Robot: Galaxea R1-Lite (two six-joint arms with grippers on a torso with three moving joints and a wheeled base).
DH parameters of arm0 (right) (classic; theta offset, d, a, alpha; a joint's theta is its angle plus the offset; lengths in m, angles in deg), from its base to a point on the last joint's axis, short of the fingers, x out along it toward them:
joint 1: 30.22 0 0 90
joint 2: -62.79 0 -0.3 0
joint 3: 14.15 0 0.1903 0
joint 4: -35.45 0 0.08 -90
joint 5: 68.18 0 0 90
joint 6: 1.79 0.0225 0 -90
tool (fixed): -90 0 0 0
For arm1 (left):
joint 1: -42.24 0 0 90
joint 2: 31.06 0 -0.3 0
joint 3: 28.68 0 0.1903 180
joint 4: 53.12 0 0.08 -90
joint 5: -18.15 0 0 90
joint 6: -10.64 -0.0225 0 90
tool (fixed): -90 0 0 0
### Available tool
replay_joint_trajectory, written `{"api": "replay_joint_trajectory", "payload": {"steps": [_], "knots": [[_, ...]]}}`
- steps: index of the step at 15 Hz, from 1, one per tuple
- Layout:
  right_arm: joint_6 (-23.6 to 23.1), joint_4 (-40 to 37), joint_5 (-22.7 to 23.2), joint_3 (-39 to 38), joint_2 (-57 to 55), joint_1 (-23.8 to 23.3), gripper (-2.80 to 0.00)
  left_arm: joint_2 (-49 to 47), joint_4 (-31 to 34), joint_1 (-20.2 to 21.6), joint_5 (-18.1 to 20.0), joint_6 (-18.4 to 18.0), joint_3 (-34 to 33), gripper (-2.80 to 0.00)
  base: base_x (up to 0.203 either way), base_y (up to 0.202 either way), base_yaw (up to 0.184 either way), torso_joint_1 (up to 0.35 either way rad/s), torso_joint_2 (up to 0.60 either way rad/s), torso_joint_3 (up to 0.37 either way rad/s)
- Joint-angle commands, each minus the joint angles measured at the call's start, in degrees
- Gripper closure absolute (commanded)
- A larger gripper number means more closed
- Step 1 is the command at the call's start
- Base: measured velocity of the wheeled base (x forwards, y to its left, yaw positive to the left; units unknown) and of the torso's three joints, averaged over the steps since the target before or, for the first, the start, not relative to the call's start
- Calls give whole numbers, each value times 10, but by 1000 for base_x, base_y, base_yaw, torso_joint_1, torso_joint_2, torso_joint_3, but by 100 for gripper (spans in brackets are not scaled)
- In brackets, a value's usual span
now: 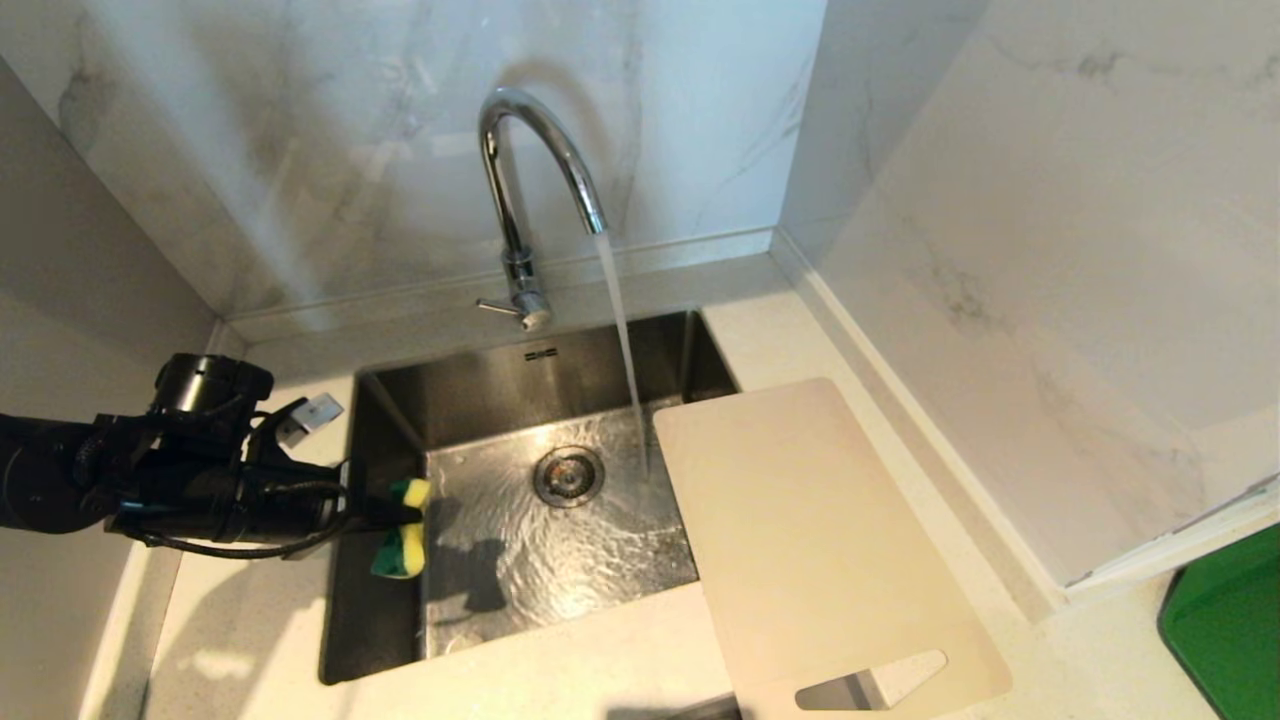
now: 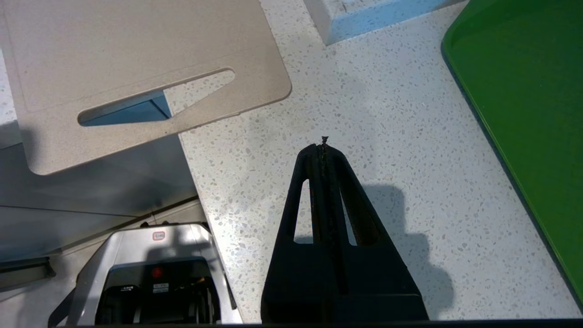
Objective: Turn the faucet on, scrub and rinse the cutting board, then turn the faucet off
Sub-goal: Put down the cleaning cloth
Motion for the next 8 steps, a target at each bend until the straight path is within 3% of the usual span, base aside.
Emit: {"api": "replay_joint_trajectory", "payload": {"steps": [1, 4, 8], "knots": [[-12, 1, 4, -1, -2, 0, 0, 1, -1, -1, 2, 1, 0, 0, 0, 0, 0, 0, 0, 0], [-39, 3, 16, -1, -2, 1, 0, -3, -1, -1, 2, 1, 0, 0, 0, 0, 0, 0, 0, 0], [-9, 1, 10, -1, 0, 54, 0, -4, -1, -1, 2, 1, -1, 0, 0, 0, 0, 0, 0, 0]]}}
